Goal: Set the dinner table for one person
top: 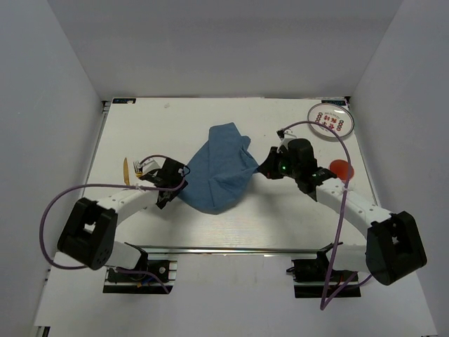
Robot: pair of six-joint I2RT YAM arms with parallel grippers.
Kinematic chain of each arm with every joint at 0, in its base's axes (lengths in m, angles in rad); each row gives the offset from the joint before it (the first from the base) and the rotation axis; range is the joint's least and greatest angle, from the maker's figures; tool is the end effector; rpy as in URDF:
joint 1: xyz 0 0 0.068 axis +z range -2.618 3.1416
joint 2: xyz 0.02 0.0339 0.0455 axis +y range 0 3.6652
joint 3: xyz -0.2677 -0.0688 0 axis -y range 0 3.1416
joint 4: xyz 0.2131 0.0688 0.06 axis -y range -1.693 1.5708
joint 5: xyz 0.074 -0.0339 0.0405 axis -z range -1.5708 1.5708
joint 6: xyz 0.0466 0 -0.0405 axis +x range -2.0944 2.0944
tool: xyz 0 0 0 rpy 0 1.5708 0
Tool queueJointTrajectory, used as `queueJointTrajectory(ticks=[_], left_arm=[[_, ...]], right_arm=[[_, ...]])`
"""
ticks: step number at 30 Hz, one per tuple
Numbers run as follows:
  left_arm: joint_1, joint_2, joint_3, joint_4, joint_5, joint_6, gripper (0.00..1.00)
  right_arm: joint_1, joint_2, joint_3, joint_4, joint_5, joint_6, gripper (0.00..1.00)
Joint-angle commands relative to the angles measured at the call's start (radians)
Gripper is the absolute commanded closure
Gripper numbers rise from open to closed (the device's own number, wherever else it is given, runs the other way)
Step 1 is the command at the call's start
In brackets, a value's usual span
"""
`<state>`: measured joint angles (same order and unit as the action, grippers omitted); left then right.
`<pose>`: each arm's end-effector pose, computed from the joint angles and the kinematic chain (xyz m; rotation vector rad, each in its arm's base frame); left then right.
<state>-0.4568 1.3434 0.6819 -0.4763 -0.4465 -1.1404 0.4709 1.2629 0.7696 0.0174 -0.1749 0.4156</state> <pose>0.2003 -0.0760 0.1854 -0.9658 2.3384 0.0021 0.2294 0.1259 0.2656 -0.1716 2.1121 0.7208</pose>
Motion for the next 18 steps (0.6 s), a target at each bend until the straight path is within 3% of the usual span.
queueJointTrajectory(ticks=[1, 3, 7, 8, 9, 13, 14, 18], left_arm=[[-0.003, 0.071, 0.057, 0.076, 0.008, -0.038, 0.09], [-0.003, 0.121, 0.065, 0.084, 0.011, -0.044, 0.10], [-0.003, 0.189, 0.074, 0.085, -0.011, -0.062, 0.28], [-0.003, 0.209, 0.079, 0.084, -0.017, -0.062, 0.45], [-0.003, 0.209, 0.079, 0.084, -0.021, -0.062, 0.45], [-0.003, 0.272, 0.090, 0.081, -0.026, -0.064, 0.79], [-0.003, 0.278, 0.099, 0.071, -0.026, -0.062, 1.00], [-0.003, 0.235, 0.139, 0.064, -0.032, -0.006, 1.00]], right_arm=[[-0.008, -0.040, -0.003, 0.061, -0.028, 0.008, 1.00], [-0.012, -0.051, -0.012, 0.061, -0.026, 0.000, 1.00], [-0.014, -0.080, -0.035, 0.064, -0.034, -0.003, 1.00], [-0.015, -0.097, -0.042, 0.064, -0.035, -0.001, 1.00], [-0.015, -0.097, -0.043, 0.064, -0.035, -0.001, 1.00], [-0.017, -0.134, -0.053, 0.064, -0.043, 0.011, 1.00], [-0.020, -0.141, -0.053, 0.064, -0.040, 0.017, 1.00], [-0.032, -0.142, -0.036, 0.055, -0.015, 0.052, 1.00]])
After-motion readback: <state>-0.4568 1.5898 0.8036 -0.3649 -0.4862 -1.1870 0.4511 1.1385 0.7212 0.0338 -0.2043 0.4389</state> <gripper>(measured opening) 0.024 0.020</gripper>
